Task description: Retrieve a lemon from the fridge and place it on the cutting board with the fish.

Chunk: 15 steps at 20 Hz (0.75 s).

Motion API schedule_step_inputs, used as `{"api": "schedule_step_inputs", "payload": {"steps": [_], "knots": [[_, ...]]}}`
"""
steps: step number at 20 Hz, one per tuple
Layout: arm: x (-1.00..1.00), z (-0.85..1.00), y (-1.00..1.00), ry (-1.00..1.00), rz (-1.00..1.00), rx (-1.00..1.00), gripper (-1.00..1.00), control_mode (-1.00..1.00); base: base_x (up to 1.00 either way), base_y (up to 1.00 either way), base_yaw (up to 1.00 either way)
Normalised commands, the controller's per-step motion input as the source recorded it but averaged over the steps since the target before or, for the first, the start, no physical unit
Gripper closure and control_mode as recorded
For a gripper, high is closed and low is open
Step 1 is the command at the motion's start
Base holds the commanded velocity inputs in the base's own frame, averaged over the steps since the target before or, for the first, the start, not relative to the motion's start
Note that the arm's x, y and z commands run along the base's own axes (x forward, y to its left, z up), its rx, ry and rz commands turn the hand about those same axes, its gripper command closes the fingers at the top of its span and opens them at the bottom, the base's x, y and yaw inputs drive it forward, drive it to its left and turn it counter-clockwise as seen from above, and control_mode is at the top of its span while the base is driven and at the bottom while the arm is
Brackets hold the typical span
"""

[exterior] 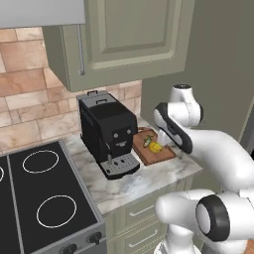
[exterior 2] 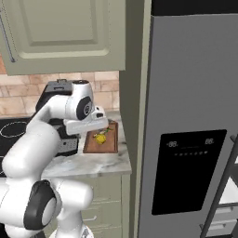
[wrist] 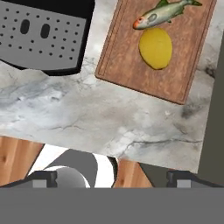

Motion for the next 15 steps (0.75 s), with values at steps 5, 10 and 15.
{"api": "schedule_step_inputs", "payload": {"steps": [5, 10, 15], "knots": [[-0.75, 0.43, 0.02, 0.00, -0.19, -0.01, -1.00, -1.00, 0.00, 0.00, 0.00], [-0.33, 0.53, 0.08, 0.00, -0.29, -0.01, -1.00, -1.00, 0.00, 0.00, 0.00], [-0.06, 0.19, 0.27, 0.00, -0.33, 0.00, -1.00, -1.00, 0.00, 0.00, 0.00]]}}
